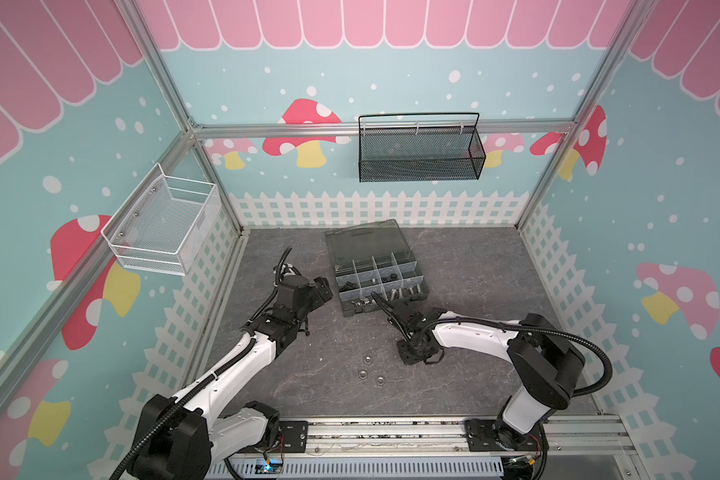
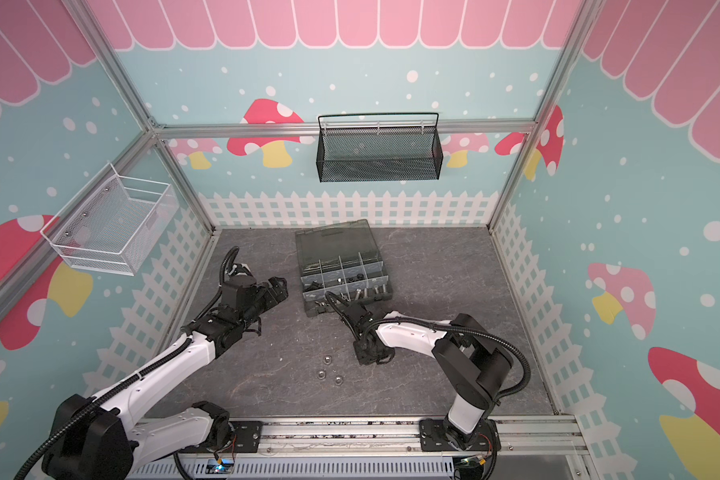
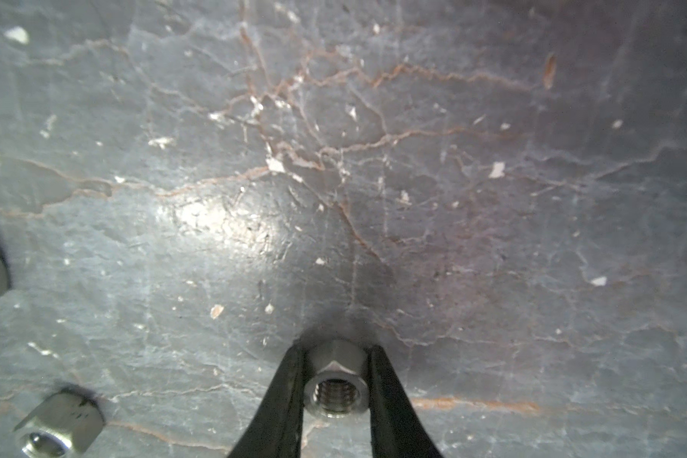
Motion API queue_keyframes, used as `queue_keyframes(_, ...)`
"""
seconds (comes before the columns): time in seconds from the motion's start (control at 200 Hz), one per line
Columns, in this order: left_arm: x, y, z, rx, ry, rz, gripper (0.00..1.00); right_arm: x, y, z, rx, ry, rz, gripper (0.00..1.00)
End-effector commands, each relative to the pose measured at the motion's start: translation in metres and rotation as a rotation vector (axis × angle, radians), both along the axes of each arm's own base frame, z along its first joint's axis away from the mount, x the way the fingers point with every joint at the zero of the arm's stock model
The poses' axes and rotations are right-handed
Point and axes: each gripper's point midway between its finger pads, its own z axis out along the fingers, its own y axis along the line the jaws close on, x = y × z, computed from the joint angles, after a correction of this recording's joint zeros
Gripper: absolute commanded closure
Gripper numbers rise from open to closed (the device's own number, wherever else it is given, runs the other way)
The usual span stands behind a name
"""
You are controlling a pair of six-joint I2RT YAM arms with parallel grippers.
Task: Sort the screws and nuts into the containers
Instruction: 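Close the right gripper on a loose silver hex nut, then carry the silver nut with the right gripper over an organizer compartment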
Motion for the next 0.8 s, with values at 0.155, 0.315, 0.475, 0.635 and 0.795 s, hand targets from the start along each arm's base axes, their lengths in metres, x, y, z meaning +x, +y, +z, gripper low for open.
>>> queue_keyframes(0.155,-0.006,0.006,-0.007,-0.005,0.016,0.014,0.00,0.030,0.024,0.049,0.085,-0.147,0.001,0.79)
queue_keyframes(0.315,-0.008,0.005,-0.008,-0.014,0.017,0.007,0.00,0.066,0.045,0.091,0.133,-0.295,0.016,0.79)
queue_keyframes(0.475,-0.011,0.004,-0.006,-0.015,0.015,-0.011,0.00,0.098,0.063,0.124,0.159,-0.408,0.034,0.79)
queue_keyframes(0.635,-0.014,0.004,-0.006,-0.023,0.012,-0.009,0.00,0.135,0.085,0.150,0.191,-0.506,0.041,0.79)
queue_keyframes(0.795,-0.018,0.006,-0.006,-0.026,0.009,-0.008,0.00,0.170,0.104,0.157,0.213,-0.546,0.049,0.79)
